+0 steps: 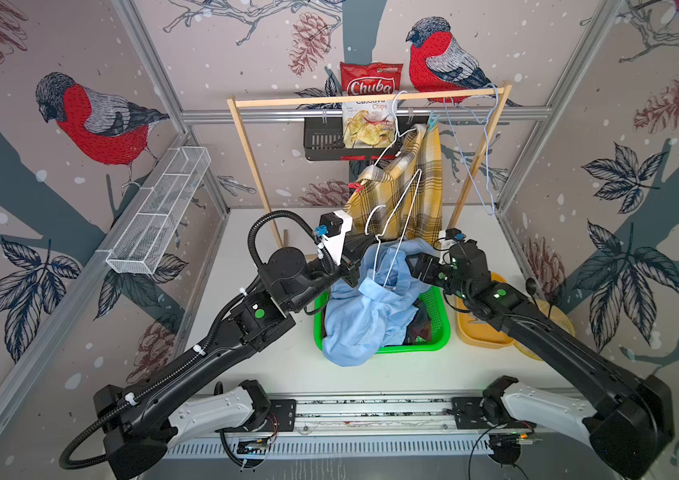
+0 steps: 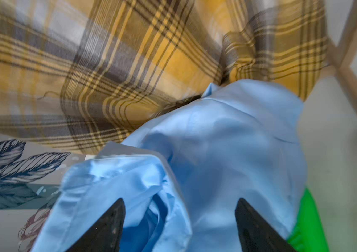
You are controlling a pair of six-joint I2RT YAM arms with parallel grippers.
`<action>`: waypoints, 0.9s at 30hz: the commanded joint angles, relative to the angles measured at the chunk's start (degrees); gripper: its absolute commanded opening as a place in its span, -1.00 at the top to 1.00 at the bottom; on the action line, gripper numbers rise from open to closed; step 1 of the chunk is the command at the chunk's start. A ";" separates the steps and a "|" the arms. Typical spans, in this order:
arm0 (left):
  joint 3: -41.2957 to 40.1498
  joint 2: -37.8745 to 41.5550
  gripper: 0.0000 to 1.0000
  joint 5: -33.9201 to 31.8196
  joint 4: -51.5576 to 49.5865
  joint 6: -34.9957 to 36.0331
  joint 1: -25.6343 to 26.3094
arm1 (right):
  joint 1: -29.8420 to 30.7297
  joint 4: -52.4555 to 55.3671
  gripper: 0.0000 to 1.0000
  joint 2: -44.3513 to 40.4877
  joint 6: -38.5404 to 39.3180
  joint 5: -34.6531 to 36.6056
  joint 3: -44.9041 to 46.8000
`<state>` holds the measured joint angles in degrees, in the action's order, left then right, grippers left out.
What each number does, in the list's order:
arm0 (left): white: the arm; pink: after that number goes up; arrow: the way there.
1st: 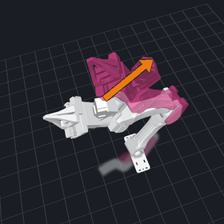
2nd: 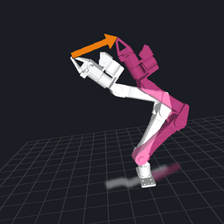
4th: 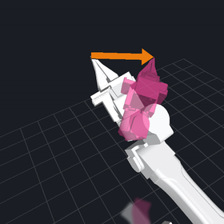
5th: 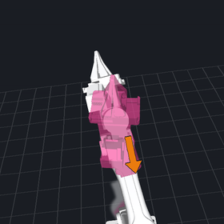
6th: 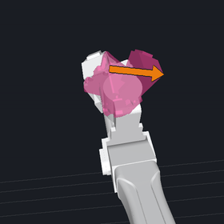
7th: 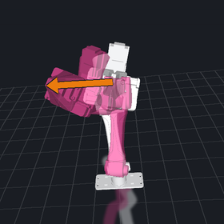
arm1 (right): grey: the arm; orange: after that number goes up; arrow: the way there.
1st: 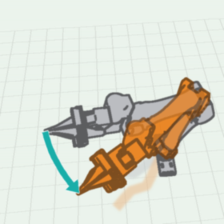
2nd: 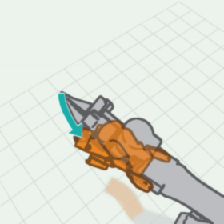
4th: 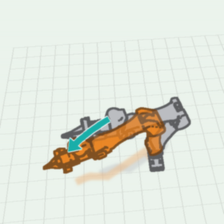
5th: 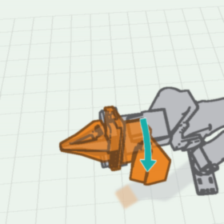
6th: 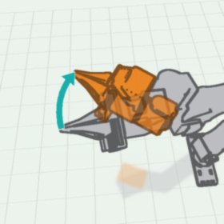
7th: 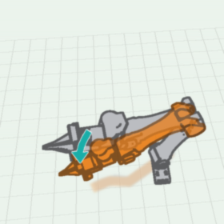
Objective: Remove the clothespins securing long-sleeve shirts to the hanger
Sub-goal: Remove the long-sleeve shirt from the hanger.
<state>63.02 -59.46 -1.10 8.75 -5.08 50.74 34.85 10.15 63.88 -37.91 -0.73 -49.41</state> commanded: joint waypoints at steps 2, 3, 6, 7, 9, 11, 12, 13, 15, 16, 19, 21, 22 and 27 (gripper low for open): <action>0.31 -0.09 1.00 -3.00 7.92 0.75 -0.16 | 2.83 -4.45 -0.60 1.30 -2.02 -1.11 0.90; 0.59 0.25 1.00 -3.51 8.72 1.26 -0.12 | 3.03 -4.44 -0.61 1.40 -2.16 -1.07 1.32; 4.36 0.60 1.00 -5.20 6.66 3.62 -0.12 | 3.18 -3.97 -0.64 0.71 -2.36 -0.39 2.16; 5.98 0.53 1.00 -5.89 5.03 4.20 -0.13 | 3.16 -3.82 -0.66 0.25 -2.19 0.02 2.28; 8.46 1.02 1.00 -7.31 2.68 5.27 -0.12 | 3.12 -3.00 -0.73 -0.74 -1.61 0.93 2.21; 10.03 1.70 1.00 -8.99 1.15 5.69 -0.12 | 3.13 -2.50 -0.77 -1.26 -0.93 1.51 2.07; 11.07 1.89 1.00 -10.18 0.03 5.86 -0.12 | 3.12 -2.29 -0.78 -1.30 -0.64 1.61 2.14; 11.85 2.26 1.00 -10.64 -0.65 6.02 -0.12 | 3.13 -2.21 -0.79 -1.22 -0.51 1.53 2.22; 12.73 3.39 1.00 -10.84 -1.88 6.62 -0.12 | 3.12 -1.74 -0.80 -0.82 -0.54 1.01 2.15; 13.24 3.94 1.00 -10.58 -2.82 6.71 -0.12 | 3.13 -1.27 -0.80 -0.85 -0.67 1.04 2.06; 15.77 4.52 1.00 -7.95 -9.71 6.72 -0.12 | 2.69 -0.82 -0.89 -2.11 -0.76 1.65 1.85; 15.70 4.78 1.00 -4.78 -14.55 5.91 -0.12 | 1.37 -1.42 -1.00 -4.22 -0.66 0.11 1.83; 15.37 4.75 1.00 -3.29 -16.62 5.48 -0.12 | 0.39 -1.88 -0.99 -5.32 -0.63 -0.84 1.78; 12.49 4.38 1.00 2.73 -25.85 3.76 -0.12 | -5.52 -0.44 -0.99 -12.11 0.12 -3.92 -1.37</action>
<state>76.64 -54.85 -3.53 -9.39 0.19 50.74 31.44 9.82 54.17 -38.87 -2.00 -48.71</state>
